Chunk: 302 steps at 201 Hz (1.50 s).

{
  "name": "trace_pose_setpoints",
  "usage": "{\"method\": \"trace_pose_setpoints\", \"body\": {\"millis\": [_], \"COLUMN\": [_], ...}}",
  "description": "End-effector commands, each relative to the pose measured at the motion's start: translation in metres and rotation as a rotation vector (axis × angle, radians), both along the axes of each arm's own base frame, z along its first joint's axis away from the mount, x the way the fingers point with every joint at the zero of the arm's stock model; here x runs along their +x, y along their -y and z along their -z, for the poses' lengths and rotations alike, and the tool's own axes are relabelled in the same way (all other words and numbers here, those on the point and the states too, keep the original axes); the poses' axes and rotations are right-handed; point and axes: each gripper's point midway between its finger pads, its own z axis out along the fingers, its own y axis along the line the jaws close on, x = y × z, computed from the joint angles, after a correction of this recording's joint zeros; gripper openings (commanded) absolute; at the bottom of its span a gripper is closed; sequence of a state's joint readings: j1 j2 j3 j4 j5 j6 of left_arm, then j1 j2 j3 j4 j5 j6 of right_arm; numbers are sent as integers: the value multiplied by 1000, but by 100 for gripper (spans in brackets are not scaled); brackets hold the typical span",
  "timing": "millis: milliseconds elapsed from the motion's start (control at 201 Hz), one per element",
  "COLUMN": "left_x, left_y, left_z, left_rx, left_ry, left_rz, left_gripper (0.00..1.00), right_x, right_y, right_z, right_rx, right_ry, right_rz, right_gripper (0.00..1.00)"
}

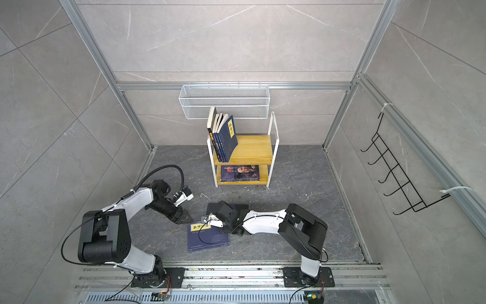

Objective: Stacking books/files
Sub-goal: Pick up the book at the center of the table.

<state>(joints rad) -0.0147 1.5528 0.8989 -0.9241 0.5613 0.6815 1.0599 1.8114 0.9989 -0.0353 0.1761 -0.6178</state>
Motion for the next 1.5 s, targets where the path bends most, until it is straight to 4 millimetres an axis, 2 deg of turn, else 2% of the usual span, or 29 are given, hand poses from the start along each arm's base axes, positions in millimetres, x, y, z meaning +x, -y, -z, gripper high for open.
{"method": "trace_pose_setpoints", "body": {"millis": [0, 159, 279, 418, 483, 607, 672, 871, 991, 1100, 1175, 1275, 1364, 1499], "left_x": [-7, -17, -15, -14, -14, -14, -12, -11, -10, -8, -1, 13, 27, 38], "left_y": [3, 4, 3, 1, 1, 1, 1, 12, 18, 20, 28, 38, 43, 48], "left_z": [0, 13, 14, 22, 24, 25, 23, -1, -22, -35, -47, -63, -76, -95], "left_rx": [11, 52, 65, 103, 109, 117, 118, 27, -46, -59, -115, -200, -241, -304], "left_ry": [-43, -68, -68, -77, -83, -87, -79, -29, -8, 7, 35, 64, 65, 45], "left_rz": [14, 30, 25, 25, 26, 26, 22, 4, 9, 5, -2, -46, -107, -172], "left_gripper": [62, 51, 39, 36, 31, 16, 0, 0, 0, 0, 0, 0, 0, 0], "right_x": [-6, -6, -7, -5, -4, -4, -3, -3, -8, -16, -22, -31, -43, -56], "right_y": [32, 30, 30, 30, 31, 29, 29, 26, 22, 16, 12, 11, 6, 2], "right_z": [30, 29, 29, 31, 31, 31, 33, 23, 2, -28, -45, -59, -63, -50], "right_rx": [-141, -132, -130, -138, -147, -135, -146, -127, -113, -49, -8, 5, 27, -5], "right_ry": [-46, -39, -44, -35, -36, -31, -30, -20, 8, 60, 102, 167, 234, 277], "right_rz": [21, 18, 22, 20, 26, 18, 20, 19, 19, 7, 9, 9, -13, -10], "right_gripper": [5, 5, 6, 6, 6, 6, 5, 7, 12, 24, 38, 45, 50, 57]}}
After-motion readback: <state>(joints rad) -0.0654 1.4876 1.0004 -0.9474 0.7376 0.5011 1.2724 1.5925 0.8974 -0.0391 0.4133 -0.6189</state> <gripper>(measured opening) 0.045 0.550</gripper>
